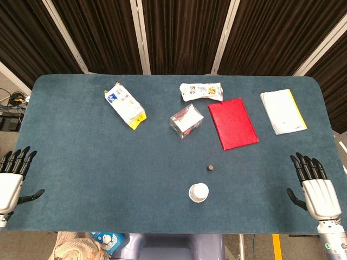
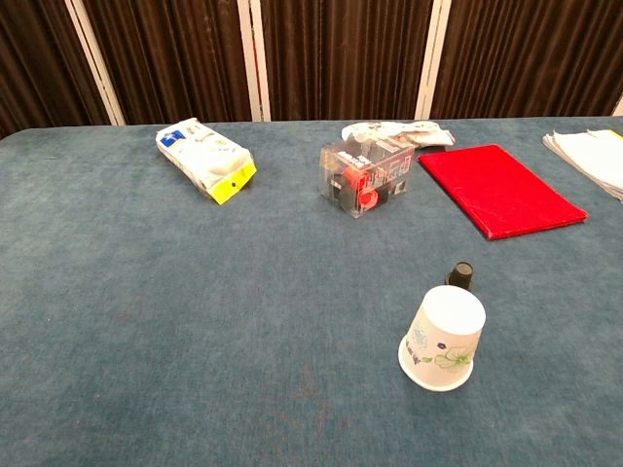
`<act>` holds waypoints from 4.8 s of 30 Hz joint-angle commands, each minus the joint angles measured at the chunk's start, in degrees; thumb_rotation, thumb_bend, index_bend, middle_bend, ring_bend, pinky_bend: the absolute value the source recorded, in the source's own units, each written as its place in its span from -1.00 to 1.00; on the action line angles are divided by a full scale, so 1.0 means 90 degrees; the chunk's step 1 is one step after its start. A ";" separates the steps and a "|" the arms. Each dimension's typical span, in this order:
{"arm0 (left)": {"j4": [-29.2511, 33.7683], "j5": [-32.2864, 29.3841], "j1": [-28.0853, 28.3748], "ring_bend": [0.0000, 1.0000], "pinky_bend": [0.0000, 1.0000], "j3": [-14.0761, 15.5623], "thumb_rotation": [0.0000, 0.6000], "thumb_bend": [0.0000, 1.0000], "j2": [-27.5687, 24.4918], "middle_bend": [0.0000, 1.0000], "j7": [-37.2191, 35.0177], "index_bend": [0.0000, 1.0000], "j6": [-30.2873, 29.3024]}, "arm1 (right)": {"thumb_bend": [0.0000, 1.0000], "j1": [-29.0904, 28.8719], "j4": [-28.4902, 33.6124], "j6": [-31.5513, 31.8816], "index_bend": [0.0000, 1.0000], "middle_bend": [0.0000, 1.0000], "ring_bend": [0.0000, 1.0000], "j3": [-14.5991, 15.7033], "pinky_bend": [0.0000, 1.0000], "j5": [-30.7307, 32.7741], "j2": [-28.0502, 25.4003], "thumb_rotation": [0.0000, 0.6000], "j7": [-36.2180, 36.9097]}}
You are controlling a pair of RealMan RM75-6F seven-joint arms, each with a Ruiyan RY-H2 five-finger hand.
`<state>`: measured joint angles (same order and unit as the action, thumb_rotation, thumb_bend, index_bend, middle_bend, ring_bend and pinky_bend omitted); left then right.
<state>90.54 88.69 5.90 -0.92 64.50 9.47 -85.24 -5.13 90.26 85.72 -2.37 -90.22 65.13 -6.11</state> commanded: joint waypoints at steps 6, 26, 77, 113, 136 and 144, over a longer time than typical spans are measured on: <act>0.0074 -0.0140 -0.0016 -1.00 -1.00 -0.0030 1.00 -1.00 -0.0030 -1.00 0.0051 -1.00 0.0040 | -0.35 -0.0003 0.0081 -0.0095 -1.00 -1.00 -1.00 0.0024 -0.85 0.0076 -0.0041 1.00 -0.0082; 0.0196 -0.0242 -0.0013 -1.00 -1.00 -0.0027 1.00 -1.00 -0.0036 -1.00 0.0085 -1.00 0.0125 | -0.37 -0.0821 0.0687 -0.1158 -1.00 -1.00 -0.99 0.0322 -0.71 -0.0873 -0.0544 1.00 0.0276; 0.0314 -0.0664 0.0028 -1.00 -1.00 -0.0092 1.00 -1.00 -0.0080 -1.00 0.0029 -1.00 0.0403 | -0.14 -0.2383 0.1335 -0.3191 0.03 -0.25 -0.16 0.0107 0.10 0.0722 0.1846 1.00 -0.2079; 0.0393 -0.0770 0.0036 -1.00 -1.00 -0.0079 1.00 -1.00 -0.0088 -1.00 0.0031 -1.00 0.0491 | -0.13 -0.2531 0.0508 -0.2509 0.03 -0.25 -0.16 -0.0569 0.10 0.1640 0.1857 1.00 -0.1995; 0.0434 -0.0766 0.0035 -1.00 -1.00 -0.0068 1.00 -1.00 -0.0109 -1.00 0.0014 -1.00 0.0490 | -0.14 -0.2386 0.0597 -0.2127 -1.00 -1.00 -0.98 -0.0468 -0.66 0.2140 0.1914 1.00 -0.2630; 0.0425 -0.0730 0.0028 -1.00 -1.00 -0.0063 1.00 -1.00 -0.0101 -1.00 0.0010 -1.00 0.0457 | -0.14 -0.1961 0.0946 -0.1615 -1.00 -1.00 -1.00 -0.0152 -0.66 0.1615 0.0922 1.00 -0.2373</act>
<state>94.37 82.09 6.15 -1.49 63.59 9.55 -81.10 -24.18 97.59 69.61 -4.85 -73.99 75.92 -28.44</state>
